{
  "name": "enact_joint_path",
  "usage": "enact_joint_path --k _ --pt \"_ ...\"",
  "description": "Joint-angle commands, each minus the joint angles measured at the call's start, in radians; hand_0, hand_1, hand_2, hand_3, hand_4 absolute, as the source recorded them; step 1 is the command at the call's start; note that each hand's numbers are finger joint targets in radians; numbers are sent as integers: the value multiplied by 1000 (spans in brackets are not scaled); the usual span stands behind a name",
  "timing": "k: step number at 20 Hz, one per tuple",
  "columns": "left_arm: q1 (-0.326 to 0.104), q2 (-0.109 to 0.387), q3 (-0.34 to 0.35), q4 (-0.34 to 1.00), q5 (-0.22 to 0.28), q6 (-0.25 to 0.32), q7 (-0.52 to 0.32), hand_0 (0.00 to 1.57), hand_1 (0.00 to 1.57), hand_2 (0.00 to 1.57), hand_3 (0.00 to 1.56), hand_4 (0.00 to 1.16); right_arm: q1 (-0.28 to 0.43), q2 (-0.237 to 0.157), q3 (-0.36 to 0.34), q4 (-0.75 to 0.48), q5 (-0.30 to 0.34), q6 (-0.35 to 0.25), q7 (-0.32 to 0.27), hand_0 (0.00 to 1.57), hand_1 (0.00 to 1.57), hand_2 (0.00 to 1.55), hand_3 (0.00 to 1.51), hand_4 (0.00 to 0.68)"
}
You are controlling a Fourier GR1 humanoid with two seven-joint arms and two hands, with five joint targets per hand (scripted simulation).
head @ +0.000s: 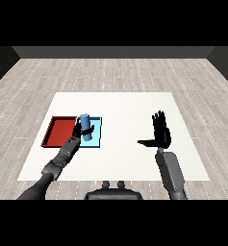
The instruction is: Pick the blue can and put it in the blue box
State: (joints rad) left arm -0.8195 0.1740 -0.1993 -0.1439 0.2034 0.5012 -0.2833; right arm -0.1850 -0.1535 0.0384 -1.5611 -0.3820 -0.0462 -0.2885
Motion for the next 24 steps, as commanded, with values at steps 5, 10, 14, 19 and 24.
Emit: enact_joint_path --k 5,10,14,19,24 --pt "-54 37 17 129 -13 -81 121 0 0 203 0 610 -7 -13 -48 -30 -67 31 43 0 0 0 0 0" --pt "-76 -4 13 120 -31 77 109 0 0 0 0 0 23 -12 -20 -63 -19 21 33 0 0 0 0 0" --pt "-22 9 50 77 -8 135 28 0 0 0 0 0 39 11 -4 -49 8 39 -21 0 0 0 0 0" --pt "-10 32 168 -150 103 102 -270 0 0 0 0 0 29 25 15 -53 24 20 -12 0 0 0 0 0" --pt "2 1 126 -356 99 -172 -450 0 0 0 0 0 10 -43 -15 -51 11 52 39 0 0 0 0 0"
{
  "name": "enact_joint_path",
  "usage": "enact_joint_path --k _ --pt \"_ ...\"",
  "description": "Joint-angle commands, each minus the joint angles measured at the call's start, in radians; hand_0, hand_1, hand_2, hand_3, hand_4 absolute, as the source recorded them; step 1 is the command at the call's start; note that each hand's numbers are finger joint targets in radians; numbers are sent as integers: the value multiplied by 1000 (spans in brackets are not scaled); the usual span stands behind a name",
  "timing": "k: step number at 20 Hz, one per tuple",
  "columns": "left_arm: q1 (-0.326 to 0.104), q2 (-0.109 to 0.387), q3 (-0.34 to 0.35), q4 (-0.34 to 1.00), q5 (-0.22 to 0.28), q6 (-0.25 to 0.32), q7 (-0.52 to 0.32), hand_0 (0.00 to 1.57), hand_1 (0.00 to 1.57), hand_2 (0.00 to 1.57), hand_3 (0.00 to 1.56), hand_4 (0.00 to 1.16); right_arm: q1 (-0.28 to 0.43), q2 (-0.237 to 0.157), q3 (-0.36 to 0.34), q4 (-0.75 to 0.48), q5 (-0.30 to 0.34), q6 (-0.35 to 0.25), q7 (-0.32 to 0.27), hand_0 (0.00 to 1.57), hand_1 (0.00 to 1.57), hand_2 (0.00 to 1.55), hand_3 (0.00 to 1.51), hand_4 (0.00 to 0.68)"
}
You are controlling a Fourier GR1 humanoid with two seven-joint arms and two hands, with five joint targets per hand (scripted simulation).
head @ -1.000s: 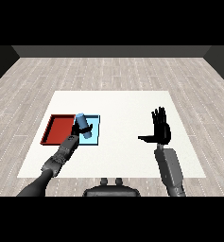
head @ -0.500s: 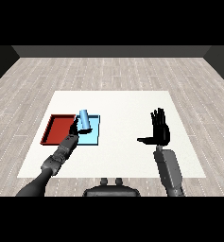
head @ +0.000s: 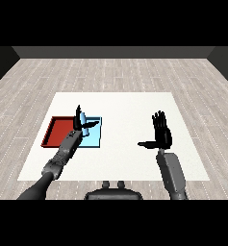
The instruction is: Pick the blue can and put it in the blue box
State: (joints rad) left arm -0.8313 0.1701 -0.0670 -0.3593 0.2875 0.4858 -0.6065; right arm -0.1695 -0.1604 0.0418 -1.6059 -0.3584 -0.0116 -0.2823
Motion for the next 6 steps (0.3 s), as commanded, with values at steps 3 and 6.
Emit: enact_joint_path --k 3,6 --pt "116 -56 -39 -241 45 -328 -186 0 0 0 0 0 14 -23 8 30 19 19 9 0 0 0 0 0" --pt "235 -28 -67 -371 76 -440 -150 0 0 0 0 0 37 -13 42 26 40 27 7 0 0 0 0 0"
